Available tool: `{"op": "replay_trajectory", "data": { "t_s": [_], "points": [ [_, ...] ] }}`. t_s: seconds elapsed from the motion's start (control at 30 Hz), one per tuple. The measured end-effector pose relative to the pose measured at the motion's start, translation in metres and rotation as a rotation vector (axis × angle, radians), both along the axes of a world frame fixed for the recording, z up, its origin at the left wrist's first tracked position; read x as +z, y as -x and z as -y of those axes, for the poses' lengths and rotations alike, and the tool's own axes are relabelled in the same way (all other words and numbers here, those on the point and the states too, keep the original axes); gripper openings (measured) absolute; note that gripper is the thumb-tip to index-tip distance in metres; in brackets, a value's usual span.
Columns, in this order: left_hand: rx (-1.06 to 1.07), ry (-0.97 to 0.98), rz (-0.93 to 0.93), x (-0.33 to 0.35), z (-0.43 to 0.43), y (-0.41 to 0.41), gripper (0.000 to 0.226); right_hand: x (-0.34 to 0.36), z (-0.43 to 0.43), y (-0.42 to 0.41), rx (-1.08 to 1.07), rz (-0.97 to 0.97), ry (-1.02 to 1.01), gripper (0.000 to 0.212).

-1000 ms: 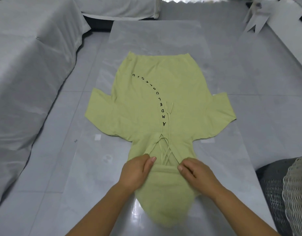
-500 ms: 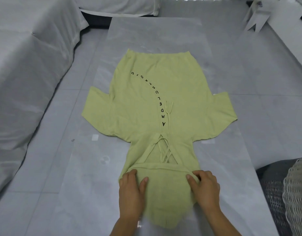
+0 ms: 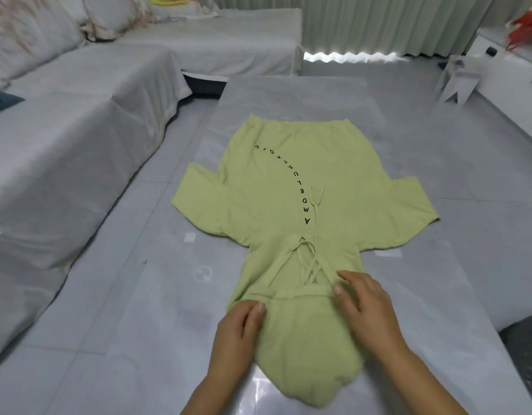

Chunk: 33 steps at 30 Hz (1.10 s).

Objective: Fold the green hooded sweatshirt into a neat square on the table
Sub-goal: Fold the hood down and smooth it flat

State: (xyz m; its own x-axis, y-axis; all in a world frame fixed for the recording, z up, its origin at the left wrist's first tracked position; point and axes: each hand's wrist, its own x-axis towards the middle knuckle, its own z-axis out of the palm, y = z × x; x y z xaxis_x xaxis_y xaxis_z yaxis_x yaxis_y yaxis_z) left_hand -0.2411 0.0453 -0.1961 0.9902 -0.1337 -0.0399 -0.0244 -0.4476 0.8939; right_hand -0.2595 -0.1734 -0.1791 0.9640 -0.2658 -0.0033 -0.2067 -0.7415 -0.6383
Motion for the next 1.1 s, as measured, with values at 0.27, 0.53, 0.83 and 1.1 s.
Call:
{"op": "replay_trajectory", "data": {
  "t_s": [0.27,0.53,0.83,1.1],
  "points": [
    [-0.323,-0.389,-0.051,0.024,-0.004,-0.055,0.035,0.002,-0.063,-0.043,0.299,-0.341,0.334,0.036],
    [-0.491,-0.409,-0.158,0.066,0.013,-0.064,0.055,0.045,-0.052,0.005,0.366,-0.251,-0.471,0.018],
    [-0.620,-0.520,0.031,0.068,0.024,-0.046,0.063,0.034,-0.061,0.048,0.263,-0.154,-0.725,0.015],
    [-0.447,0.014,0.099,0.064,0.043,-0.051,0.021,0.013,-0.047,0.039,-0.051,0.138,-0.411,0.023]
  ]
}}
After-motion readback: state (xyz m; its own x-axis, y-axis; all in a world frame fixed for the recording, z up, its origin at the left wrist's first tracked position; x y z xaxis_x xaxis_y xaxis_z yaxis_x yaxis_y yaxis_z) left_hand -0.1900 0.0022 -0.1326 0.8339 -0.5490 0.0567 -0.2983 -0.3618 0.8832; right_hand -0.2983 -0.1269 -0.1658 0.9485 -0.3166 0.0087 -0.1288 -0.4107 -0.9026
